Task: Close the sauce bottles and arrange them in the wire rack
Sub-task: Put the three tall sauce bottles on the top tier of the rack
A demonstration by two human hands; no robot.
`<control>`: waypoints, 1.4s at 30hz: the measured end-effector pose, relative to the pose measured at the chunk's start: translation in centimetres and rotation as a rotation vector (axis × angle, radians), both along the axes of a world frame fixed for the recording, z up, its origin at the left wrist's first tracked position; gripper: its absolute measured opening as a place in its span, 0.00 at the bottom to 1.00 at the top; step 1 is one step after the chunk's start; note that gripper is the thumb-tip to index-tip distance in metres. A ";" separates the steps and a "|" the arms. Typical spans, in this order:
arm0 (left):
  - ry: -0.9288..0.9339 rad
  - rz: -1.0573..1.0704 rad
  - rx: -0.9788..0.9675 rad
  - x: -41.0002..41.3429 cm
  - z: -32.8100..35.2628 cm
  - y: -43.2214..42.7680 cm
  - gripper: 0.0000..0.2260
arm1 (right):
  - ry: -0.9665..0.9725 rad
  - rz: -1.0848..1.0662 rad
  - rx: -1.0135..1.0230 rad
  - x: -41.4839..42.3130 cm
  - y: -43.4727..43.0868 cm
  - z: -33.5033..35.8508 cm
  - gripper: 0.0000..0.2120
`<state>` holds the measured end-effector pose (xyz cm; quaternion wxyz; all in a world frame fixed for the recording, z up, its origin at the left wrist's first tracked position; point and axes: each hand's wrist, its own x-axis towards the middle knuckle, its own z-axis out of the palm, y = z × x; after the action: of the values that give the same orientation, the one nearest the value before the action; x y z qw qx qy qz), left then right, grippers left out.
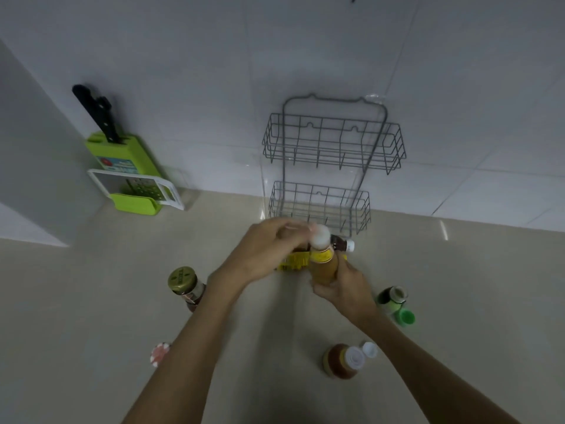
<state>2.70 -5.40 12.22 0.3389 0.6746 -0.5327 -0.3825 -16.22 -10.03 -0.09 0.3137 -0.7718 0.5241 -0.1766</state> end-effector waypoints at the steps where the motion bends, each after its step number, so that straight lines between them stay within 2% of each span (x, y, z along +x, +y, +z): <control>1: 0.082 0.063 -0.051 0.2 0.7 -0.6 0.15 | -0.130 -0.030 0.027 -0.1 -0.4 1.3 0.21; 3: 0.168 0.247 -0.166 0.7 1.6 -2.2 0.12 | -0.308 -0.041 -0.028 0.2 -1.6 5.0 0.17; 5: 0.183 0.391 -0.217 1.1 1.9 -4.4 0.14 | -0.440 -0.022 -0.147 1.3 -3.5 9.5 0.17; 8: 0.215 0.450 -0.176 1.6 2.1 -7.5 0.23 | -0.611 0.001 -0.294 3.7 -7.2 15.6 0.24; 11: 0.255 0.442 -0.131 1.7 2.1 -9.7 0.29 | -0.657 -0.059 -0.380 6.6 -11.4 19.6 0.30; 17: 0.344 0.407 -0.109 1.5 1.3 -10.9 0.31 | -0.514 0.090 -0.180 10.6 -16.5 20.2 0.29; 21: 0.331 0.398 -0.130 1.5 0.6 -10.8 0.34 | -0.449 0.146 -0.061 12.2 -17.3 18.7 0.32; 27: 0.341 0.399 -0.190 1.3 0.1 -10.8 0.34 | -0.458 0.236 0.118 12.8 -18.3 18.9 0.36; 31: 0.338 0.402 -0.198 1.3 0.1 -10.8 0.34 | -0.420 0.297 0.267 12.8 -18.9 19.7 0.33; 34: 0.324 0.400 -0.206 1.3 0.4 -10.7 0.34 | -0.326 0.314 0.246 12.9 -18.6 19.7 0.34; 38: 0.317 0.385 -0.226 1.0 0.4 -10.6 0.34 | -0.369 0.253 0.144 13.0 -17.7 19.3 0.29; 42: 0.305 0.374 -0.203 1.3 0.2 -10.8 0.35 | -0.343 0.280 0.103 12.9 -17.8 19.6 0.31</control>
<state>3.98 -16.23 12.41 0.5463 0.6583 -0.3770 -0.3550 -3.34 -27.79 19.48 0.4589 -0.7786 0.3591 -0.2329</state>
